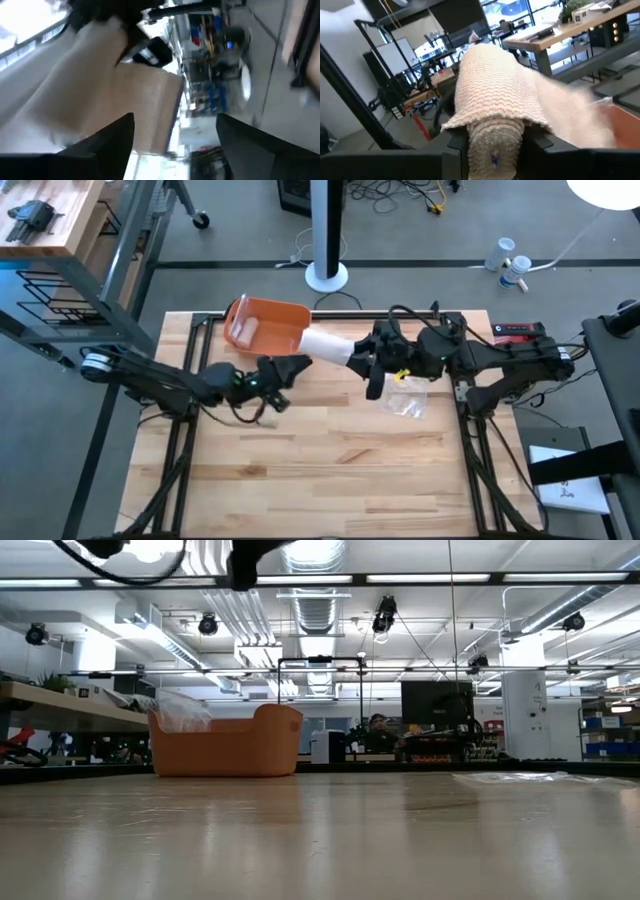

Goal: Roll bandage
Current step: Roll the white bandage

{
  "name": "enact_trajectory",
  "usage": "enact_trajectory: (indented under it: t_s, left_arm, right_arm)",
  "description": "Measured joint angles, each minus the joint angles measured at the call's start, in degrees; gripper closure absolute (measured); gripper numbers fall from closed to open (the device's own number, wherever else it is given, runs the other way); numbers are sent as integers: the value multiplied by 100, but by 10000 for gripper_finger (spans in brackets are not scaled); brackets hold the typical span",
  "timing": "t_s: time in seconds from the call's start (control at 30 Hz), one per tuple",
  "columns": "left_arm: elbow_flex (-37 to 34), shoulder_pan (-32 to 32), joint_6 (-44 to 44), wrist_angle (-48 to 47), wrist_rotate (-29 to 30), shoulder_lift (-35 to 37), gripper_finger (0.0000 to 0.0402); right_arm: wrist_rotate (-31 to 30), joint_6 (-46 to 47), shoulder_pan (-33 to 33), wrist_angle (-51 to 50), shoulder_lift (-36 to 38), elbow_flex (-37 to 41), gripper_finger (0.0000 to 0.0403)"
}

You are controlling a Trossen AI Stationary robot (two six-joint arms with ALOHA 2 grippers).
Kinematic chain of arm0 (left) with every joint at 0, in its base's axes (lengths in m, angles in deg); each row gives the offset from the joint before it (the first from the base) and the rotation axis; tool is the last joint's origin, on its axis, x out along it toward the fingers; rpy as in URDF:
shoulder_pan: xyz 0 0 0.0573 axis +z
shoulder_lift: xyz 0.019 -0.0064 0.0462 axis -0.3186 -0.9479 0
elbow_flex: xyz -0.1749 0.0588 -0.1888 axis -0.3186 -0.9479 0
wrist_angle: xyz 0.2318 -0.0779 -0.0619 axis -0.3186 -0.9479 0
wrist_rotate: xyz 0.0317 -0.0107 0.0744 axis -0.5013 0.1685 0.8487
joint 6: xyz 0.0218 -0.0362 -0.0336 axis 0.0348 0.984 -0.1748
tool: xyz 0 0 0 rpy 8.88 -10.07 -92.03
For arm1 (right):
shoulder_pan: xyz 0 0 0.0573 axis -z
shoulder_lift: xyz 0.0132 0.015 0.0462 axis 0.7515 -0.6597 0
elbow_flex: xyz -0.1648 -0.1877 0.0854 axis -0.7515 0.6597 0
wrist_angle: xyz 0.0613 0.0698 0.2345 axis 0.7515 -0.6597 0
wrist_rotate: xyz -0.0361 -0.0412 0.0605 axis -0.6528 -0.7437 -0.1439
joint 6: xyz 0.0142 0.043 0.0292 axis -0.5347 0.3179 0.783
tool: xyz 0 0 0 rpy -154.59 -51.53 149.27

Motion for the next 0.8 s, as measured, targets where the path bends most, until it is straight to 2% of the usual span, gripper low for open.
enact_trajectory:
  t_s: [0.13, 0.37, 0.57, 0.8]
  left_arm:
    - [196, 13, -726, -1, 446, -362, 122]
    - [255, -13, -1762, 380, 404, -817, 158]
    - [261, -11, -2039, 1064, 404, -998, 204]
    - [423, 6, -2338, 1056, 376, -1011, 246]
  right_arm:
    - [-2, -67, -102, 100, -21, -60, 307]
    - [-54, -70, -168, 104, -67, -61, 308]
    - [-294, -137, -170, 77, -122, -63, 305]
    - [-364, -80, -168, 343, -247, -63, 311]
